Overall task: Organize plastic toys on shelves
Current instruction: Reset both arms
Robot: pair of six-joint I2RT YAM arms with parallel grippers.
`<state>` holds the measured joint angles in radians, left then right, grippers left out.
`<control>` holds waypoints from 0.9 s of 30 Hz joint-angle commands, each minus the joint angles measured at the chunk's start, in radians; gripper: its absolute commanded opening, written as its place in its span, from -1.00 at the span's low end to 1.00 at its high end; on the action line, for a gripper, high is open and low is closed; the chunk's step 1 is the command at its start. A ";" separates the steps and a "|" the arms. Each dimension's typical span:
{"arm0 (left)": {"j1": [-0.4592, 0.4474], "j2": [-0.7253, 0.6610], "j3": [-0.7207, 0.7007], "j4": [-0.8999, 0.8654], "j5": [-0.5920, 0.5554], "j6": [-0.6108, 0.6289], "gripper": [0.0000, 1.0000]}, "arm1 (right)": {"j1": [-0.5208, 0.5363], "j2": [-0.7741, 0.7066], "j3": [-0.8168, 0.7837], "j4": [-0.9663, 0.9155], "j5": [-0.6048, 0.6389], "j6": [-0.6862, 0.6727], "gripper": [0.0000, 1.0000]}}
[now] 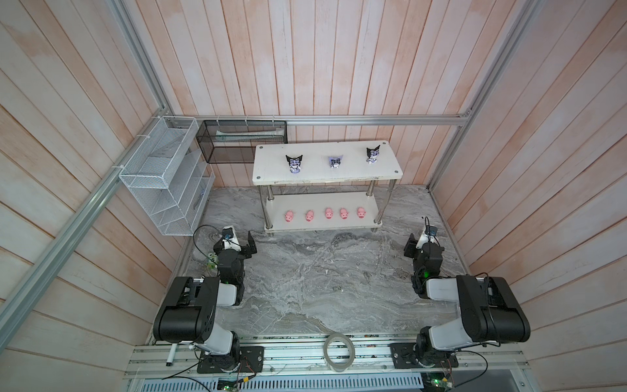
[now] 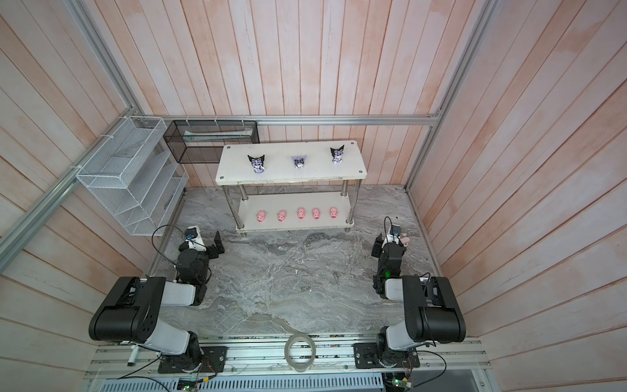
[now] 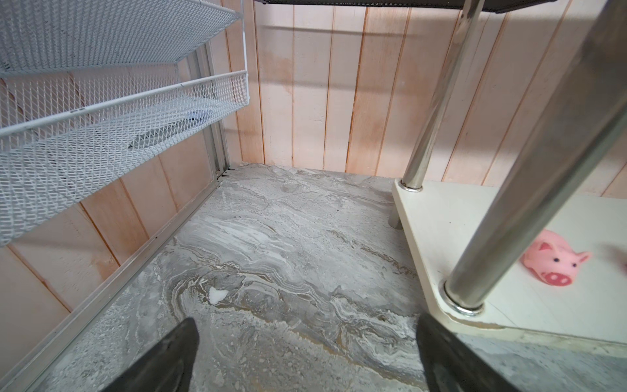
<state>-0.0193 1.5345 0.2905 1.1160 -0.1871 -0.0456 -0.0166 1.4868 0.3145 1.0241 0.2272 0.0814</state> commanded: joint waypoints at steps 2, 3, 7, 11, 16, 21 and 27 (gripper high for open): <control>0.005 0.010 -0.013 0.018 0.008 -0.002 1.00 | -0.003 0.015 -0.065 0.153 -0.047 -0.015 0.95; 0.005 0.009 -0.013 0.018 0.008 -0.002 1.00 | -0.004 0.032 -0.080 0.204 -0.044 -0.012 0.96; 0.006 0.009 -0.014 0.019 0.007 -0.001 1.00 | -0.003 0.031 -0.080 0.196 -0.056 -0.020 0.96; 0.005 0.008 -0.014 0.019 0.008 -0.002 1.00 | -0.003 0.032 -0.081 0.198 -0.054 -0.021 0.96; 0.005 0.010 -0.013 0.020 0.008 -0.001 1.00 | -0.003 0.031 -0.081 0.197 -0.055 -0.021 0.95; 0.005 0.009 -0.013 0.018 0.008 -0.001 1.00 | -0.003 0.031 -0.082 0.198 -0.056 -0.021 0.96; 0.005 0.010 -0.010 0.014 0.008 -0.001 1.00 | -0.003 0.030 -0.081 0.198 -0.055 -0.022 0.96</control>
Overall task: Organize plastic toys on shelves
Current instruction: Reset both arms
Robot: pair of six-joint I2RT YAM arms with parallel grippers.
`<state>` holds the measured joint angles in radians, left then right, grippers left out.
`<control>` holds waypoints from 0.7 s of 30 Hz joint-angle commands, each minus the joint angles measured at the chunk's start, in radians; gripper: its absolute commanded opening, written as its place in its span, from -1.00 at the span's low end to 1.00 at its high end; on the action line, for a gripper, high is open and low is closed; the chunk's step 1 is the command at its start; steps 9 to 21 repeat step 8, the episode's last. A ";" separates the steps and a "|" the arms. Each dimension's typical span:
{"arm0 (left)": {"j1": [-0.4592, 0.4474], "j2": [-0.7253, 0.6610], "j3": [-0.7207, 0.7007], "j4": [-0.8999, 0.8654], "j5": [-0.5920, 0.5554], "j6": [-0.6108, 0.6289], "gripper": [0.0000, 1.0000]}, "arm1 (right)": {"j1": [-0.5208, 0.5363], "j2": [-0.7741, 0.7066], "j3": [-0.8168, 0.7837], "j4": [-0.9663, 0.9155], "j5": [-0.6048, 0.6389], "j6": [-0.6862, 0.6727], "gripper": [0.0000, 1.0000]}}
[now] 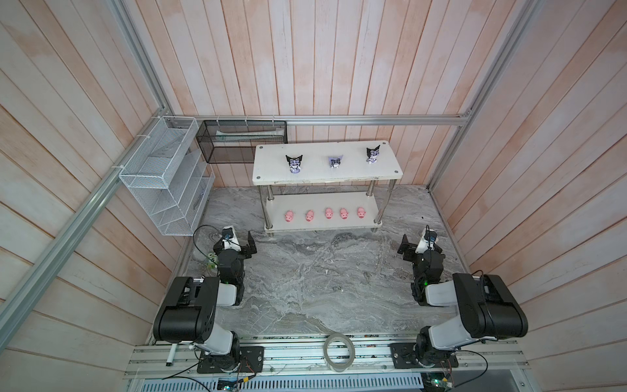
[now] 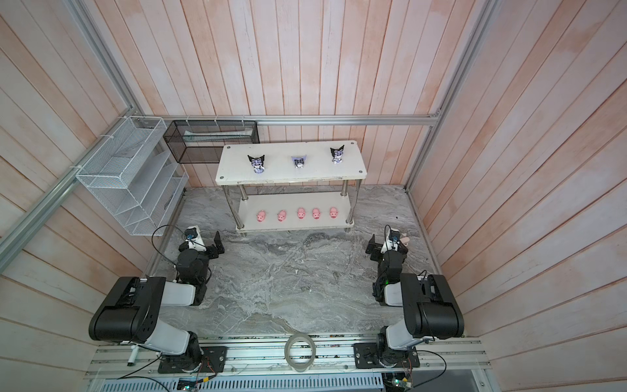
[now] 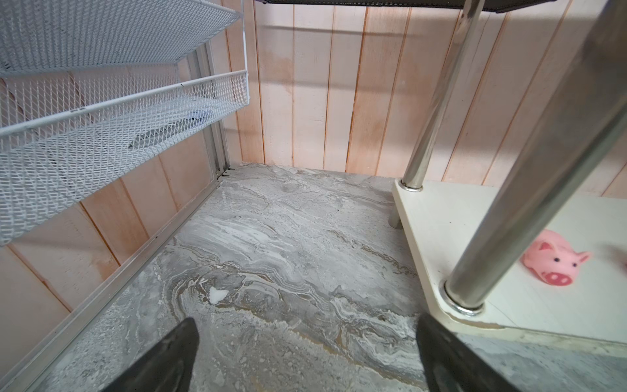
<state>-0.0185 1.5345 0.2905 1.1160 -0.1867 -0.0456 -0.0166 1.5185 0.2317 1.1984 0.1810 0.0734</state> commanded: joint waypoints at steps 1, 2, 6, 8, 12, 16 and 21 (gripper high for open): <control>0.005 0.012 -0.008 0.012 0.007 -0.002 1.00 | -0.003 -0.001 0.001 0.023 -0.011 -0.014 0.96; 0.004 0.013 -0.008 0.010 0.007 -0.002 1.00 | -0.003 -0.001 0.001 0.024 -0.010 -0.013 0.96; 0.005 0.010 -0.010 0.011 0.007 -0.003 1.00 | -0.003 0.000 0.001 0.023 -0.009 -0.013 0.96; 0.005 0.009 -0.011 0.016 0.007 -0.003 1.00 | -0.003 -0.001 0.001 0.022 -0.010 -0.013 0.96; 0.005 0.009 -0.011 0.016 0.007 -0.003 1.00 | -0.003 -0.001 0.001 0.022 -0.010 -0.013 0.96; 0.005 0.009 -0.011 0.016 0.007 -0.003 1.00 | -0.003 -0.001 0.001 0.022 -0.010 -0.013 0.96; 0.005 0.009 -0.011 0.016 0.007 -0.003 1.00 | -0.003 -0.001 0.001 0.022 -0.010 -0.013 0.96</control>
